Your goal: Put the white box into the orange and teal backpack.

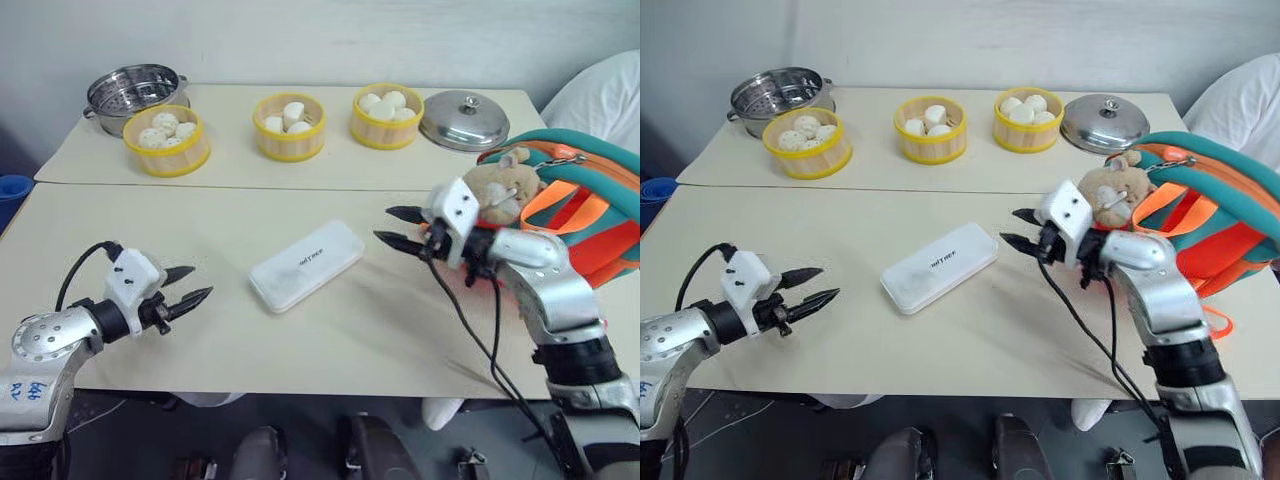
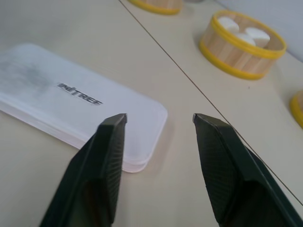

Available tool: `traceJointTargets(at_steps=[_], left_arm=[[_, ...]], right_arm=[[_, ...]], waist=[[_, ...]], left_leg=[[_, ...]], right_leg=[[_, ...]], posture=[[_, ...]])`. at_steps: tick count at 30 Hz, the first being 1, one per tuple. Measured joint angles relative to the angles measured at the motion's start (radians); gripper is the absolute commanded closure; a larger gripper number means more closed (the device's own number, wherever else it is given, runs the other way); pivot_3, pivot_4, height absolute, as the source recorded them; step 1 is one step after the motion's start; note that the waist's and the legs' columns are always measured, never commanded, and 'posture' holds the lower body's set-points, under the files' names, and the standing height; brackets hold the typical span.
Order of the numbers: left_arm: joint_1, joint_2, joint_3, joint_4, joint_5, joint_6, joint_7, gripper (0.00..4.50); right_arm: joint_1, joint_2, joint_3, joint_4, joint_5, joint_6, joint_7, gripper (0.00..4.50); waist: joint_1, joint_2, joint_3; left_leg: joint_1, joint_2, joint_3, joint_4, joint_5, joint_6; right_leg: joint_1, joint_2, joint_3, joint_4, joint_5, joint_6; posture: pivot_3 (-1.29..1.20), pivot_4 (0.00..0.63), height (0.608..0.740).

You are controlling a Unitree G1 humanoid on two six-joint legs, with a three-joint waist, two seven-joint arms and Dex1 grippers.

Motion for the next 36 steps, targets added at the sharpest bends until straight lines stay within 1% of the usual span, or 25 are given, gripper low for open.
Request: traceJointTargets(at_steps=[3, 4, 5, 9, 13, 15, 19, 22, 25, 28, 31, 34, 36], left_arm=[[-0.022, -0.016, -0.064, -0.032, 0.001, 0.078, 0.027, 3.95], [-0.030, -0.022, -0.083, -0.044, 0.001, 0.097, 0.034, 4.28], [-0.033, -0.026, -0.092, -0.054, 0.000, 0.117, 0.040, 4.45], [-0.051, -0.058, -0.154, -0.077, -0.001, 0.167, 0.056, 4.45], [-0.089, -0.093, -0.203, -0.071, 0.001, 0.188, 0.071, 4.45], [-0.125, -0.108, -0.213, -0.069, 0.001, 0.190, 0.078, 4.45], [-0.160, -0.120, -0.230, -0.061, 0.012, 0.195, 0.085, 4.45], [-0.163, -0.121, -0.240, -0.054, 0.023, 0.194, 0.081, 4.45], [-0.168, -0.121, -0.245, -0.030, 0.035, 0.172, 0.068, 4.45], [-0.178, -0.122, -0.244, -0.008, 0.045, 0.152, 0.059, 4.45], [-0.189, -0.126, -0.249, 0.011, 0.053, 0.143, 0.046, 4.45], [-0.192, -0.123, -0.251, 0.011, 0.057, 0.151, 0.035, 4.45], [-0.182, -0.130, -0.253, -0.004, 0.056, 0.159, 0.030, 4.45]], right_arm=[[-0.121, 0.083, 0.065, 0.221, -0.115, -0.056, -0.088, 4.34], [-0.154, 0.106, 0.074, 0.287, -0.147, -0.076, -0.114, 4.50], [-0.178, 0.125, 0.082, 0.334, -0.167, -0.092, -0.134, 4.50], [-0.273, 0.207, 0.107, 0.552, -0.237, -0.168, -0.185, 4.50], [-0.314, 0.245, 0.128, 0.709, -0.276, -0.225, -0.176, 4.50], [-0.319, 0.259, 0.129, 0.755, -0.280, -0.236, -0.155, 4.50], [-0.319, 0.251, 0.121, 0.754, -0.277, -0.235, -0.097, 4.50], [-0.271, 0.222, 0.104, 0.678, -0.266, -0.226, -0.038, 4.50], [-0.160, 0.163, 0.098, 0.481, -0.250, -0.158, 0.036, 4.50], [-0.054, 0.093, 0.093, 0.272, -0.219, -0.035, 0.101, 4.50], [0.099, -0.014, 0.085, -0.011, -0.152, 0.138, 0.189, 4.50], [0.171, -0.053, 0.075, -0.150, -0.123, 0.248, 0.200, 4.50], [0.266, -0.075, 0.043, -0.271, -0.101, 0.315, 0.183, 4.50]], waist=[[-0.003, 0.000, 0.000], [-0.003, 0.000, 0.000], [-0.003, 0.000, 0.000], [-0.005, 0.000, 0.000], [-0.004, 0.000, 0.000], [-0.004, 0.000, 0.000], [-0.003, 0.000, 0.000], [-0.001, 0.000, 0.000], [0.002, 0.000, 0.000], [0.004, 0.000, 0.000], [0.017, 0.000, 0.000], [0.015, 0.000, 0.000], [0.023, -0.001, -0.001]], left_leg=[[-0.005, 0.000, 0.003, 0.005, 0.001, 0.001], [-0.005, 0.000, 0.003, 0.006, 0.001, 0.001], [-0.005, 0.000, 0.003, 0.006, 0.001, 0.001], [-0.005, 0.000, 0.004, 0.008, 0.001, 0.001], [-0.005, 0.001, 0.004, 0.010, 0.001, 0.001], [-0.006, 0.001, 0.004, 0.013, 0.001, 0.001], [-0.006, 0.001, 0.003, 0.014, 0.001, 0.001], [-0.006, 0.001, 0.003, 0.014, 0.001, 0.001], [-0.007, 0.001, 0.002, 0.014, 0.001, 0.001], [-0.007, 0.001, 0.001, 0.015, 0.000, 0.002], [-0.007, 0.001, -0.001, 0.015, -0.001, 0.004], [-0.007, 0.001, -0.001, 0.014, -0.002, 0.006], [-0.006, 0.001, -0.002, 0.014, -0.003, 0.005]], right_leg=[[-0.004, 0.000, 0.002, 0.001, 0.000, 0.001], [-0.004, 0.000, 0.002, 0.001, 0.001, 0.001], [-0.004, 0.000, 0.002, 0.001, 0.001, 0.001], [-0.004, 0.001, 0.003, 0.003, 0.001, 0.002], [-0.004, 0.001, 0.003, 0.004, 0.001, 0.002], [-0.004, 0.001, 0.003, 0.006, 0.001, 0.002], [-0.004, 0.001, 0.003, 0.006, 0.001, 0.003], [-0.004, 0.001, 0.003, 0.006, 0.001, 0.003], [-0.004, 0.001, 0.002, 0.005, 0.001, 0.003], [-0.004, 0.001, 0.002, 0.005, 0.002, 0.003], [-0.003, 0.001, 0.000, 0.004, 0.002, 0.003], [-0.002, 0.001, 0.001, 0.004, 0.002, 0.003], [-0.001, 0.001, 0.000, 0.004, 0.001, 0.003]], posture=[[0.00, 0.150, 0.740], [0.00, 0.150, 0.740], [0.00, 0.150, 0.740], [0.00, 0.150, 0.740], [0.00, 0.150, 0.740], [0.00, 0.150, 0.740], [0.00, 0.150, 0.740], [0.00, 0.150, 0.740], [0.00, 0.150, 0.740], [0.00, 0.150, 0.740], [0.00, 0.150, 0.740], [0.00, 0.150, 0.740], [0.00, 0.150, 0.740]])
